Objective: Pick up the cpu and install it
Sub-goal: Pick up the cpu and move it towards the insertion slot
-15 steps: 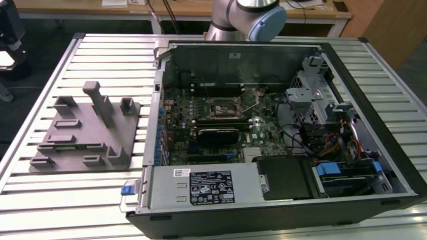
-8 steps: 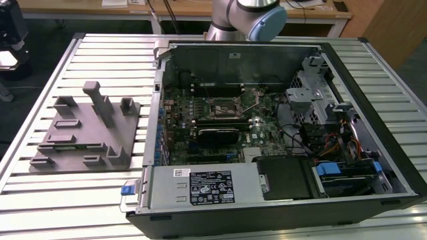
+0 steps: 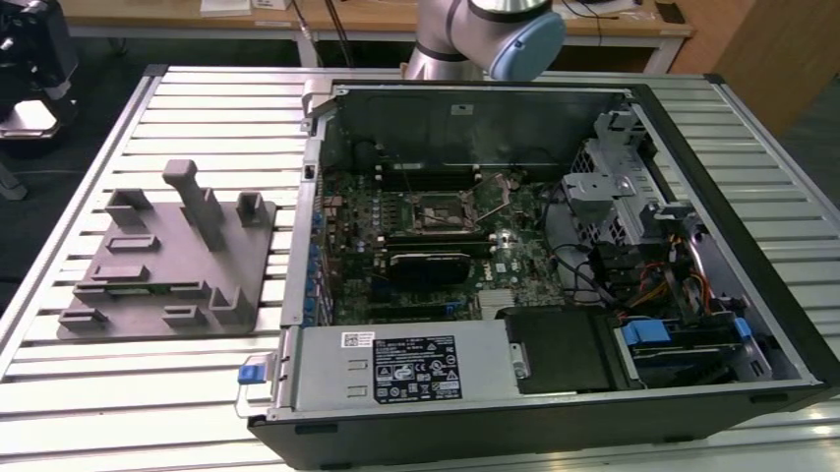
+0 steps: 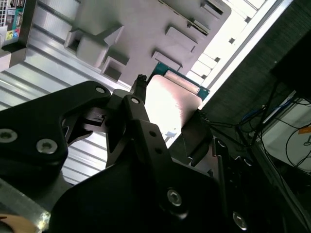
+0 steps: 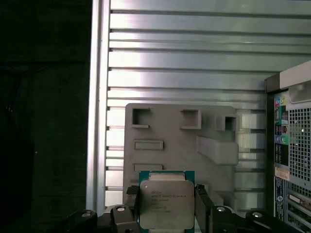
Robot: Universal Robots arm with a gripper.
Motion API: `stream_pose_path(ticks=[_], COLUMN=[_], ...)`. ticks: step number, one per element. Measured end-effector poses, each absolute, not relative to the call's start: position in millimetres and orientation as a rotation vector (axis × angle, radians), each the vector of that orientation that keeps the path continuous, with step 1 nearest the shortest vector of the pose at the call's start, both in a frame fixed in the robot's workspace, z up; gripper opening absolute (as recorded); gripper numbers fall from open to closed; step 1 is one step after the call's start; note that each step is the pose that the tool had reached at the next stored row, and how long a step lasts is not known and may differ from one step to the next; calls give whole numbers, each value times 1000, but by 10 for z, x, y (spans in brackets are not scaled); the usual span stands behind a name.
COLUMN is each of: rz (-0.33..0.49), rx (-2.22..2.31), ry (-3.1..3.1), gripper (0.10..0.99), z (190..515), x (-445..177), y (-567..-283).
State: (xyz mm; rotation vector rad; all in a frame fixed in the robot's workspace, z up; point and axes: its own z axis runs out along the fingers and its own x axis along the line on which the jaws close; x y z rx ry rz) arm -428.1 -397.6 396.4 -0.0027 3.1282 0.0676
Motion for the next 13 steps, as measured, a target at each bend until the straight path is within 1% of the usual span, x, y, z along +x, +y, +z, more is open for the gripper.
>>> stream_pose_path(ticks=[13], rz=[68], rx=[-3], ry=[3131], gripper=[541], z=[3964], x=[-4032], y=[-3976])
